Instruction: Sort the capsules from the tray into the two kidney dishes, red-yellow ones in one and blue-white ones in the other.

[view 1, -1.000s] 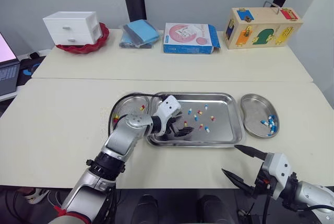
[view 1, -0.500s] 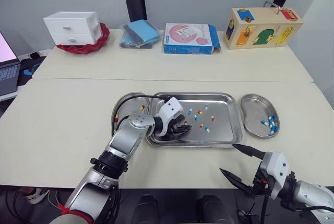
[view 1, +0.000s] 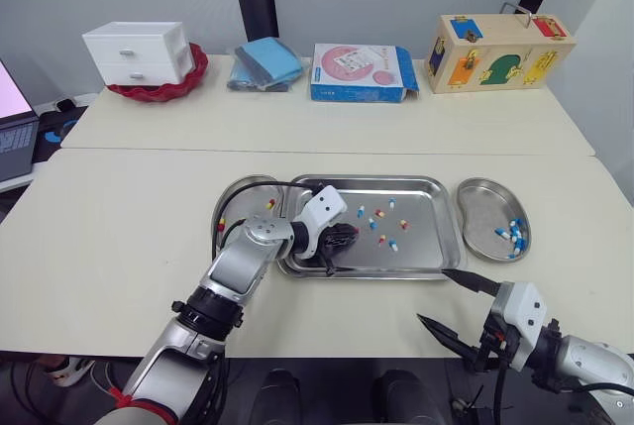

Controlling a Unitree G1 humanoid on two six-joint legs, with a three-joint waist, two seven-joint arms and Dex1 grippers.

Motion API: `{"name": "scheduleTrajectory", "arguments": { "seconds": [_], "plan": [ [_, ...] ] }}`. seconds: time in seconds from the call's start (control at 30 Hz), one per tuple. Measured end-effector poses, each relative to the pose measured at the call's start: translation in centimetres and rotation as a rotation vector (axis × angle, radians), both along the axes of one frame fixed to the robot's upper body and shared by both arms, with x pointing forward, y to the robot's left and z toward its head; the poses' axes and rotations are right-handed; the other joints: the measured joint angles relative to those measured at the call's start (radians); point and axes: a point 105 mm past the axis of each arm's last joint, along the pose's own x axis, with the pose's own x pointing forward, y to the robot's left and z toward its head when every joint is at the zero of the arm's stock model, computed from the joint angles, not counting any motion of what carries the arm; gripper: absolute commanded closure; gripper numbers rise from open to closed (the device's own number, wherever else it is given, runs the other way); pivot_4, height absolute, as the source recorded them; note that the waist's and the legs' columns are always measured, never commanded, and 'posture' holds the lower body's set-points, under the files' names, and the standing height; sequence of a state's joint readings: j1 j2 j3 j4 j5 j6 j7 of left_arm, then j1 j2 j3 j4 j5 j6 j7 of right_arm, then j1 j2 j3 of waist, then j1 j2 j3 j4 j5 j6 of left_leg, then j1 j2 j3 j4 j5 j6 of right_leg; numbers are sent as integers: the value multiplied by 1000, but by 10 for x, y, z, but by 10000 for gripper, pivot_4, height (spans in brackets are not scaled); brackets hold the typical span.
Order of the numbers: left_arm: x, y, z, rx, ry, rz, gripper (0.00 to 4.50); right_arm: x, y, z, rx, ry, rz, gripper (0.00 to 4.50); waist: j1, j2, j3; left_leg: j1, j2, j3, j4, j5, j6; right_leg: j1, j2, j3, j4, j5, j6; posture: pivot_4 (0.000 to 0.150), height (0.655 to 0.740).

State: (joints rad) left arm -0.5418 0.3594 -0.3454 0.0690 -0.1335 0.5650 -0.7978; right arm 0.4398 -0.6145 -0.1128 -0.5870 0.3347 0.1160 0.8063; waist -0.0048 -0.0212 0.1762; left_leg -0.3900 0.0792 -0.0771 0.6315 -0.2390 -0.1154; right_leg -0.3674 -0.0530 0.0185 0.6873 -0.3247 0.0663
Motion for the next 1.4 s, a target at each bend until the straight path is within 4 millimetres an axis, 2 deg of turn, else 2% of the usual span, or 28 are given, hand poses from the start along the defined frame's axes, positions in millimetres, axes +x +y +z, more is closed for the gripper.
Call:
{"name": "scheduleTrajectory", "arguments": {
  "seconds": [0.1, 0.23, 0.3, 0.4, 0.5, 0.6, 0.7, 0.9, 1.13, 1.23, 1.4],
  "plan": [
    [-1, 0, 9, -18, -24, -6, 44675, 0, 0, 1, -5, -3, 4, 0, 0, 0, 0, 0, 0, 0, 0, 0, 0, 0, 0, 0, 0, 0, 0, 1500, 7078],
    [-6, 9, 39, -55, -71, -20, 44675, -2, -2, 2, -35, -14, 32, 0, -2, 0, 0, 0, 0, 0, 0, 0, 0, 0, 0, 0, 0, 0, 0, 1500, 7078],
    [-11, 22, 56, -69, -81, -6, 44675, -1, -4, 3, -47, -28, 43, 0, -4, 0, 0, 0, 0, 0, 0, 0, 0, 0, 0, 0, 0, 0, 0, 1500, 7078],
    [-17, 57, 70, -64, -75, 78, 44675, 3, -8, 5, -59, -41, 55, 0, -13, 0, 0, 0, 0, 0, -1, 0, 0, 0, 0, 0, 0, 0, 0, 1500, 7078],
    [-27, 98, 68, -34, -24, 198, 44675, 11, -17, 9, -90, -57, 91, 0, -22, 0, 1, 0, 0, 0, 0, 0, 0, 0, 0, 0, 0, 0, 0, 1500, 7078],
    [-35, 124, 65, -11, 3, 282, 44675, 20, -24, 14, -105, -67, 116, 0, -22, 0, 1, 0, 0, 0, 0, 0, 0, 0, 0, 0, 0, 0, 0, 1500, 7078],
    [-43, 144, 60, 6, 7, 365, 44675, 26, -23, 21, -91, -78, 157, 0, -19, 0, 2, 0, 0, 0, -1, 0, 0, 0, 0, 0, 0, 0, 0, 1500, 7078],
    [-45, 162, 56, 0, -3, 484, 44675, 29, -9, 30, -45, -79, 230, 0, -17, 0, 2, 0, 0, 0, -1, 0, 0, 0, 0, 0, 0, 0, 0, 1500, 7078],
    [-43, 164, 52, -21, -15, 529, 44675, 29, 13, 40, -38, -100, 317, 0, -21, 0, 2, 0, 0, 0, -1, 0, 0, -1, 0, 0, 0, 0, 0, 1500, 7078],
    [-40, 168, 53, -36, -27, 556, 37440, 29, 22, 44, -38, -114, 342, 0, -21, 0, 2, 0, 0, 0, -1, 0, 0, -1, 0, 0, 0, 0, 0, 1500, 7078],
    [-38, 170, 53, -47, -36, 561, 21847, 31, 23, 45, -38, -114, 338, 0, -20, 0, 2, -1, 0, 0, -1, 0, 0, -1, 0, 0, 0, 0, 0, 1500, 7078]
  ]
}}
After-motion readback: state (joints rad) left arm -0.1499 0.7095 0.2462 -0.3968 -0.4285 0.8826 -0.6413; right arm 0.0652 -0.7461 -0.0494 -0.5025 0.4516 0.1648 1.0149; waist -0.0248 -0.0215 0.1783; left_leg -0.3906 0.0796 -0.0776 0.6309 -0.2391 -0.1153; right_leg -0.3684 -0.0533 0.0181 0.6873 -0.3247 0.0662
